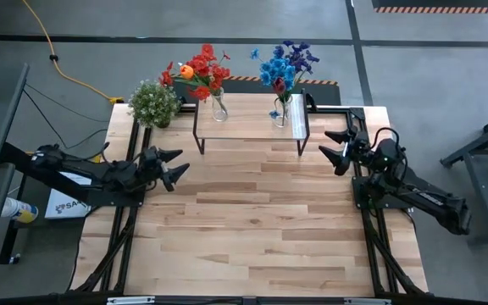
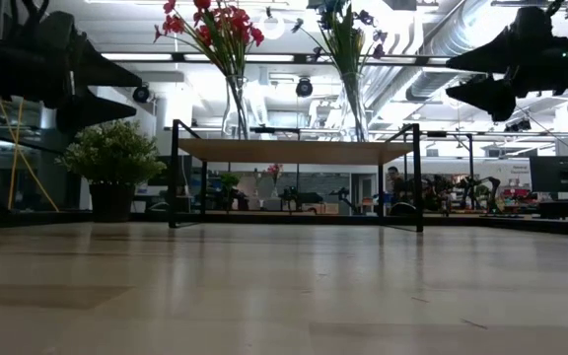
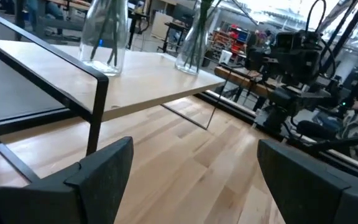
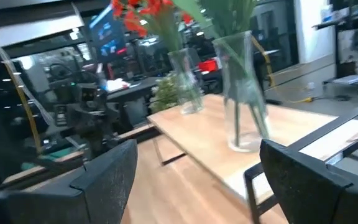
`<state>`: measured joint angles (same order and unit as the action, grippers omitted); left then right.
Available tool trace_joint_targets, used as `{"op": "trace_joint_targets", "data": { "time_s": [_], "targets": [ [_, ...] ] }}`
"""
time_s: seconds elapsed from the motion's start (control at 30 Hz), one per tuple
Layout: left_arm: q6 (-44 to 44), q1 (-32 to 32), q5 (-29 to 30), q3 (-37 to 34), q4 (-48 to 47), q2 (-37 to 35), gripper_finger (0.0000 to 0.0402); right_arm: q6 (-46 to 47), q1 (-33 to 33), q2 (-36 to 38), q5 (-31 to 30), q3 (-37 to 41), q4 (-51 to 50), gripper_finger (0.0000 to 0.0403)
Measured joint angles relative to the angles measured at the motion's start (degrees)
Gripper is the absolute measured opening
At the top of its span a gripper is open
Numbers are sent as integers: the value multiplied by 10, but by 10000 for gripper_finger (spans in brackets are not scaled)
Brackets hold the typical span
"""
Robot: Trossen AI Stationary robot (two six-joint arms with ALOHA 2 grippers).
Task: Pick and place flowers into a vace then onto a shelf
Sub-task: Return to Home Position
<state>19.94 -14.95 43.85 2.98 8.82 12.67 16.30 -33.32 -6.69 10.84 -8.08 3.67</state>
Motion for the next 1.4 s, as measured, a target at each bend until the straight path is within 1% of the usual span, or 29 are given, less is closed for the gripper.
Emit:
{"op": "trace_joint_targets", "data": {
  "time_s": [0.1,0.23,0.3,0.4,0.47,0.5,0.67,0.87,1.0,1.23,1.4],
  "targets": [
    [1,41,-36,0,1,0,376,-8,0,-18,-11,0,24,328],
    [4,79,-97,0,0,-2,376,-4,1,-24,47,0,35,328],
    [9,87,-113,0,-4,-1,376,1,5,-22,51,9,43,328],
    [19,86,-102,0,-12,1,376,9,16,-23,26,44,80,328],
    [19,86,-94,0,-10,0,376,11,23,-23,22,71,129,328],
    [16,86,-93,0,-8,-1,376,9,26,-23,21,74,138,328],
    [-1,86,-88,0,0,0,376,-11,34,-26,13,73,120,328],
    [-37,86,-83,0,-4,1,376,-64,35,-26,15,72,108,328],
    [-41,86,-82,-20,30,2,376,-86,35,-26,15,72,96,328],
    [-93,86,-77,-20,65,-6,376,-100,35,-26,25,72,127,328],
    [-96,86,-77,-21,54,-12,376,-114,35,-26,26,72,128,328]
  ]
}}
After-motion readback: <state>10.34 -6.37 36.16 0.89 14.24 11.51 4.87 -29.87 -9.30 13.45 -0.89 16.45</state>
